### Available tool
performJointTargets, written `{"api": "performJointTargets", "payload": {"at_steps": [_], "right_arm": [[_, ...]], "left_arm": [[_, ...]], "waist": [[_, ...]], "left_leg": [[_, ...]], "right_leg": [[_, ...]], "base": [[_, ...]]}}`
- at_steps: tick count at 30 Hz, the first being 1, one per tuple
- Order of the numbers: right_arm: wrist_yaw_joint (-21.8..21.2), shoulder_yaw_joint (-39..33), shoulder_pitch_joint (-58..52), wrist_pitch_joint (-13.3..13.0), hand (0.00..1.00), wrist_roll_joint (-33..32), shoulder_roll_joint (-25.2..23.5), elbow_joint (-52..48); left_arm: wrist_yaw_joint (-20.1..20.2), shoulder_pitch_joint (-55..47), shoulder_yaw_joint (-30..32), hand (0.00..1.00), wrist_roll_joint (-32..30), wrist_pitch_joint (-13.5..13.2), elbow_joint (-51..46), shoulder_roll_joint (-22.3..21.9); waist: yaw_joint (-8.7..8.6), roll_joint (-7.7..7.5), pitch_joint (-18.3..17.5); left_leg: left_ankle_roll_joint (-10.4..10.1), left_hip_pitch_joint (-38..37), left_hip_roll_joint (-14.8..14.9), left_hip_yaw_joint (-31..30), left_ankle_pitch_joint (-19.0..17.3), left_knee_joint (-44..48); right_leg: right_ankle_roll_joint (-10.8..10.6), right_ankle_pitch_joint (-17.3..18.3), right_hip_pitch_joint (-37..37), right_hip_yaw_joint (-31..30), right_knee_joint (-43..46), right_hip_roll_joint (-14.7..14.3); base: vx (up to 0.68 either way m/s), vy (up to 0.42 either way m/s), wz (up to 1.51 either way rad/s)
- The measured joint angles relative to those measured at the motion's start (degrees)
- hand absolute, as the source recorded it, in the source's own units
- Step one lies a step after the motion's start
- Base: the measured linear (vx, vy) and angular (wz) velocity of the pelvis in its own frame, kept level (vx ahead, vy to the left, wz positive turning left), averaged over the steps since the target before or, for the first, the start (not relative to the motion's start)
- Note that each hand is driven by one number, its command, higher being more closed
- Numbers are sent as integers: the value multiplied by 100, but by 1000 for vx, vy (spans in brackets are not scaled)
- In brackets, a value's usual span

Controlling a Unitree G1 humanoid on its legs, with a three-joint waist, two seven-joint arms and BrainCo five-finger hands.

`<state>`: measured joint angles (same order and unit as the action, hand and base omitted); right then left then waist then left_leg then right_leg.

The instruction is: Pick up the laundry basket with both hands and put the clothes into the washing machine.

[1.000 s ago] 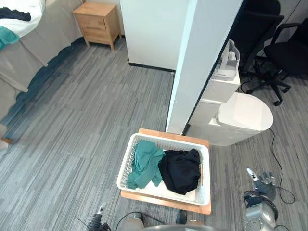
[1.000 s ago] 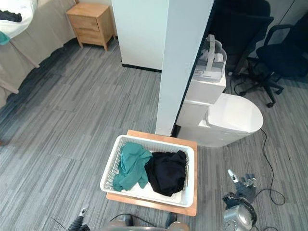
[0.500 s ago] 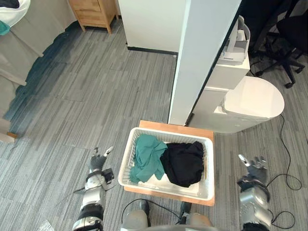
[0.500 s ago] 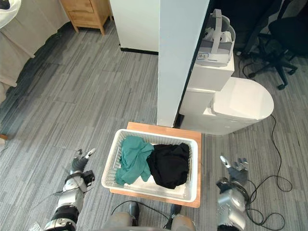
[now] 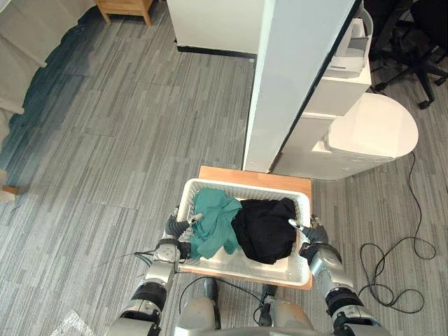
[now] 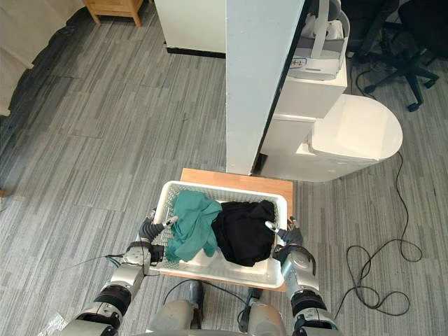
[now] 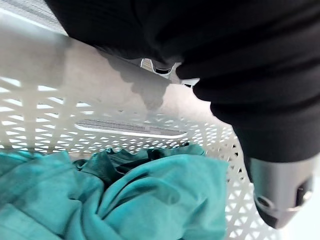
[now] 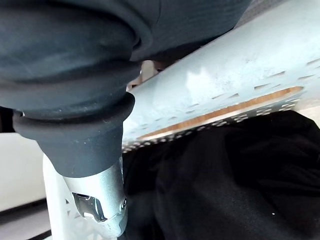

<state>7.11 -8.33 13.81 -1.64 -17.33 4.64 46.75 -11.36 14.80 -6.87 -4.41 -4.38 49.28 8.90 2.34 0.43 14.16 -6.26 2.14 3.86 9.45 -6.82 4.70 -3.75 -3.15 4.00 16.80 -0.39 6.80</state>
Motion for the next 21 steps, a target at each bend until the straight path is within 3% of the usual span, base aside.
{"api": "performJointTargets", "payload": {"at_steps": [5,15,16,17,21], "right_arm": [[11,163,243,2,0,223,202,311],[11,439,1088,-6,0,474,395,1211],[12,512,1232,-7,0,517,433,1324],[12,529,1280,-8,100,545,443,1353],[9,618,1488,-7,100,651,491,1498]], "left_arm": [[0,156,-223,0,-508,-47,105,153],[-47,948,-444,0,-882,-27,583,428],[-101,1113,-552,100,-988,13,660,510],[-128,1185,-623,100,-992,19,712,540],[-133,1598,-719,100,-1071,209,981,613]], "waist": [[14,-20,237],[14,-37,562],[16,-63,587],[15,-69,597],[12,-116,659]], "left_leg": [[31,4,-68,-26,17,27],[364,171,-95,-74,232,-101],[384,227,-104,-73,318,-174],[381,230,-107,-75,370,-232],[341,233,-105,-122,563,-515]], "right_leg": [[-37,-26,-21,-14,-4,48],[59,-237,110,-82,-192,-28],[71,-251,190,-93,-194,-27],[74,-264,216,-90,-194,-26],[56,-285,279,-38,-264,-54]], "base": [[-53,26,3],[-112,-15,0],[-143,-32,1],[-147,-43,6],[-89,-33,8]]}}
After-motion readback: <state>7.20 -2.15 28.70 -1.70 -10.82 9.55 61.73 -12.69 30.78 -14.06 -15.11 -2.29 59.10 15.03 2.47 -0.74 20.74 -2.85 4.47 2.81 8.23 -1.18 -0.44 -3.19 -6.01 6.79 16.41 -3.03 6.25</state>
